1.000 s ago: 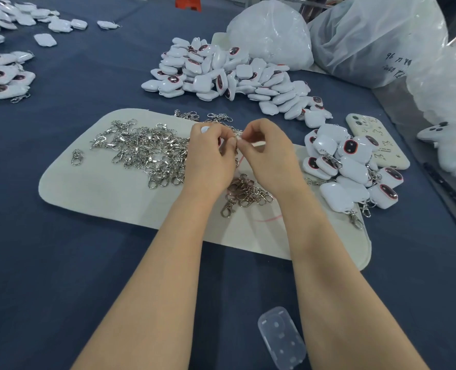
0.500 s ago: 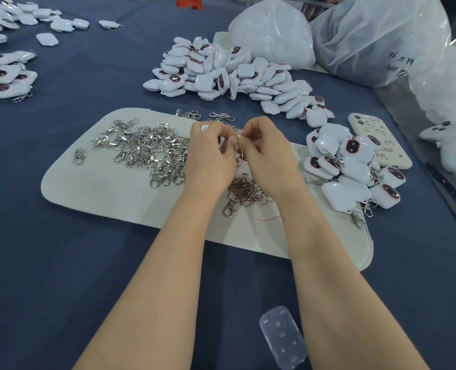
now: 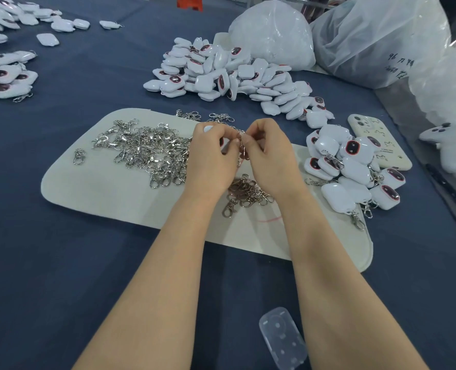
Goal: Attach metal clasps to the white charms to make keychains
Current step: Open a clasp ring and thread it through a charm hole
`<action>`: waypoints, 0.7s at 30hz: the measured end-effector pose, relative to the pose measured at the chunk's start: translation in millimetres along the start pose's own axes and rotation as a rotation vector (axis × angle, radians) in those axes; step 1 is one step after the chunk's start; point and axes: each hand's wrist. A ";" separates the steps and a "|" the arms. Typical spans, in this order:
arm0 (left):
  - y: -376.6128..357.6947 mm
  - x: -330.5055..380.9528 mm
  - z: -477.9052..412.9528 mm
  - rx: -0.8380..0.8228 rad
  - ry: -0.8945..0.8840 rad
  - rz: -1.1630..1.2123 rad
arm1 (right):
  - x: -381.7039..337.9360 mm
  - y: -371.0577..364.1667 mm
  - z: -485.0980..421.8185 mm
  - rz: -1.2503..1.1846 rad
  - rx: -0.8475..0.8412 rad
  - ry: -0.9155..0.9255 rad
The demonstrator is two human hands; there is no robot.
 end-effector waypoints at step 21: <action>3.8 -0.4 -1.8 0.013 0.032 -0.056 | -3.6 -4.3 6.0 0.132 0.056 0.096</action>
Point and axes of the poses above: each hand's wrist, its own z-axis away from the middle knuckle, its own y-axis out of the back of the hand, x = y × z, and after that the axes turned 13 degrees about -y, right-handed
